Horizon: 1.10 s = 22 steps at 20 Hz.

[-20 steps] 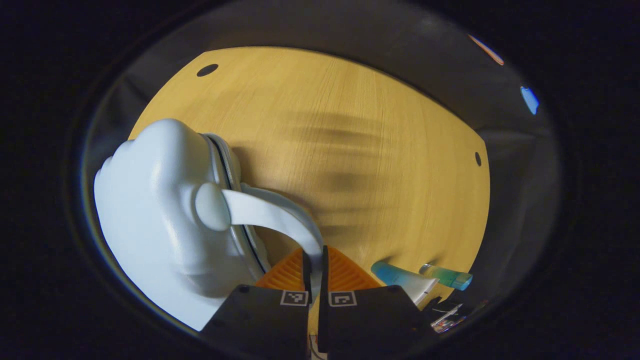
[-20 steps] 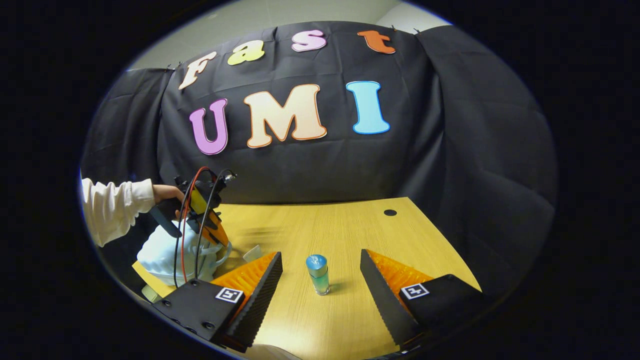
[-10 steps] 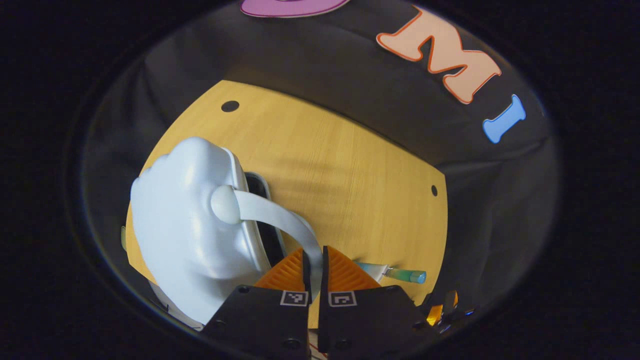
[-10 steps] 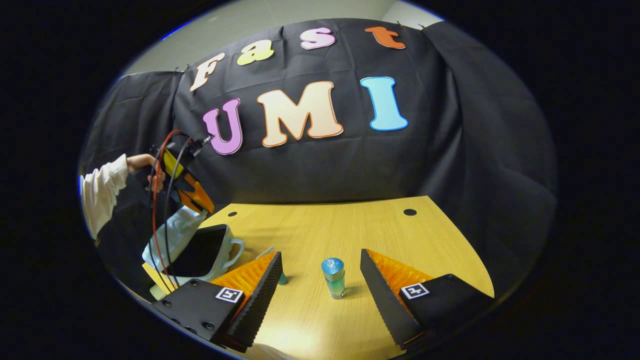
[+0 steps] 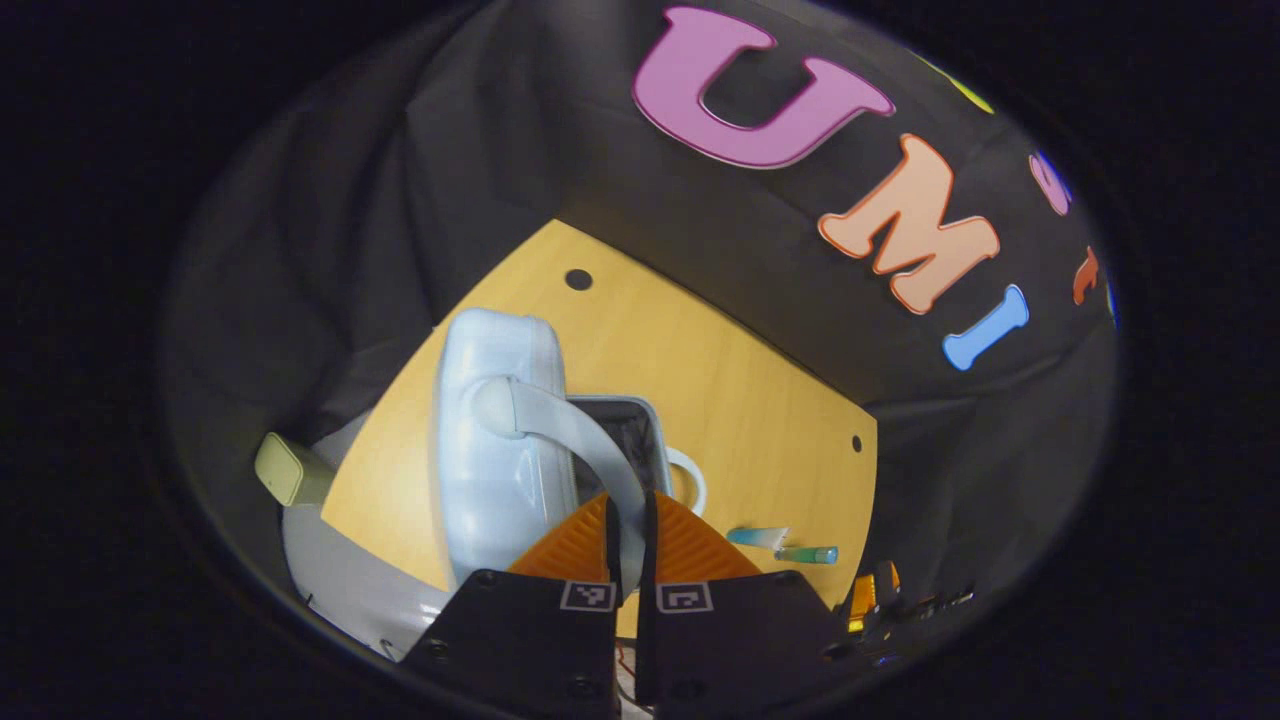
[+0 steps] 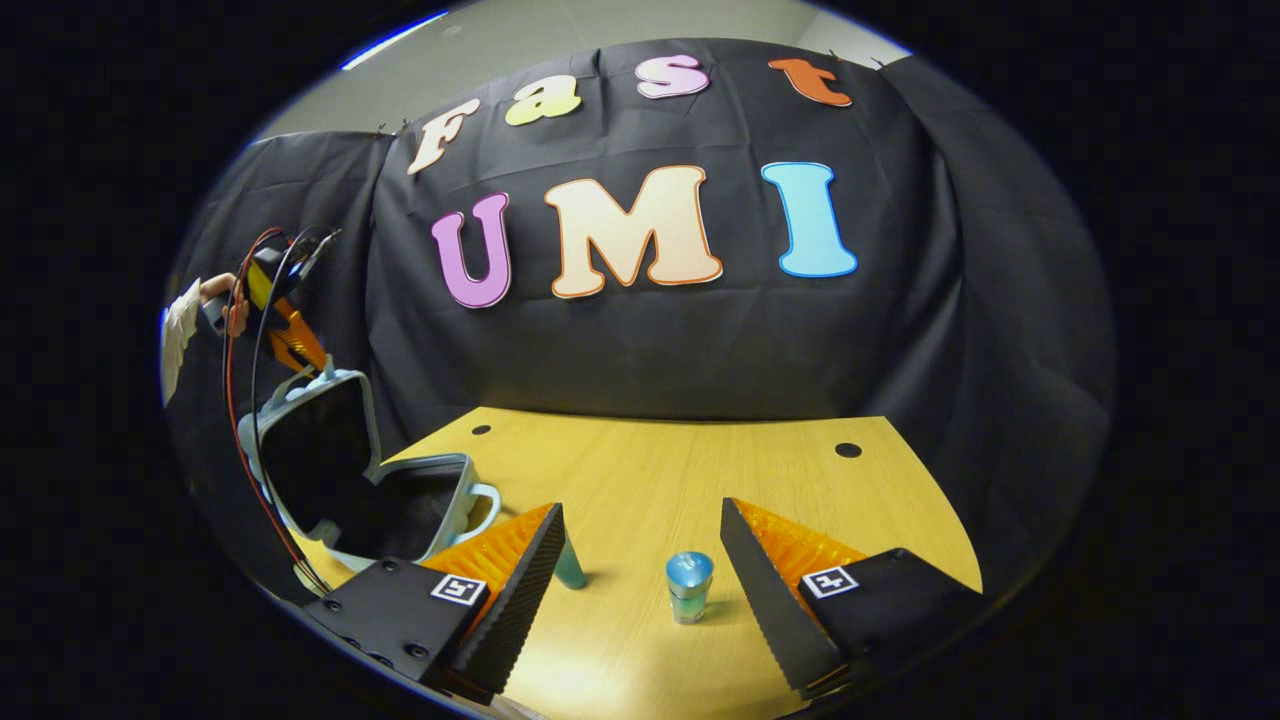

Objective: First open the suitcase, pack the skin care products into it, and then close the suitcase.

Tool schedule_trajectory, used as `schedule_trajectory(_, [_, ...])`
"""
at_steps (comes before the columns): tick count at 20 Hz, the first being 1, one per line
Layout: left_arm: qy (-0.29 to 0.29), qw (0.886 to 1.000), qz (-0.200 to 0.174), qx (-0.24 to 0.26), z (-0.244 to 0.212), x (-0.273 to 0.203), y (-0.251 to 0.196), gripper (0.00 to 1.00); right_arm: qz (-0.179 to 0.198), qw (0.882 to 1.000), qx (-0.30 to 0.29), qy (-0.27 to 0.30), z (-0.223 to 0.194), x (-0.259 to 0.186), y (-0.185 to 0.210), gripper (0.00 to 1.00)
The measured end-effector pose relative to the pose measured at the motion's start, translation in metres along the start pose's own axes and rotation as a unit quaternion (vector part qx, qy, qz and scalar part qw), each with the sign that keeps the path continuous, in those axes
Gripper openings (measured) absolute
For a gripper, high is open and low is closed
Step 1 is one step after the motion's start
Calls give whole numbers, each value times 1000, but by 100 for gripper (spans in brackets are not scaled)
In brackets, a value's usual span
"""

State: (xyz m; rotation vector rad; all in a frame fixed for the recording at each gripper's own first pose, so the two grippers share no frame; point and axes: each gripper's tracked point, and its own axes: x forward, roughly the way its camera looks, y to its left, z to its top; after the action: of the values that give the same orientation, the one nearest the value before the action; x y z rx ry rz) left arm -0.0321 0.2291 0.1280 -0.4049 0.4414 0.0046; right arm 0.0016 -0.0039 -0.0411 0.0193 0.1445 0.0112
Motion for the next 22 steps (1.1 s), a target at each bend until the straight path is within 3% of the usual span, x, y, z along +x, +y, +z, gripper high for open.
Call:
schedule_trajectory(7, [9,995,103,6,-9,-30,125,0,-2,1000,20,-4,5,15,17,98])
schedule_trajectory(11, [20,983,182,22,-25,-31,198,1,0,1000,20,-6,5,17,32,98])
schedule_trajectory(14, [26,977,213,12,-38,-22,238,0,-3,1000,24,-2,1,19,38,98])
schedule_trajectory(17, [43,979,201,-6,-67,4,272,0,-8,1000,22,2,1,19,41,98])
schedule_trajectory(22, [69,983,164,-49,-96,53,283,0,-26,1000,15,6,1,21,37,98])
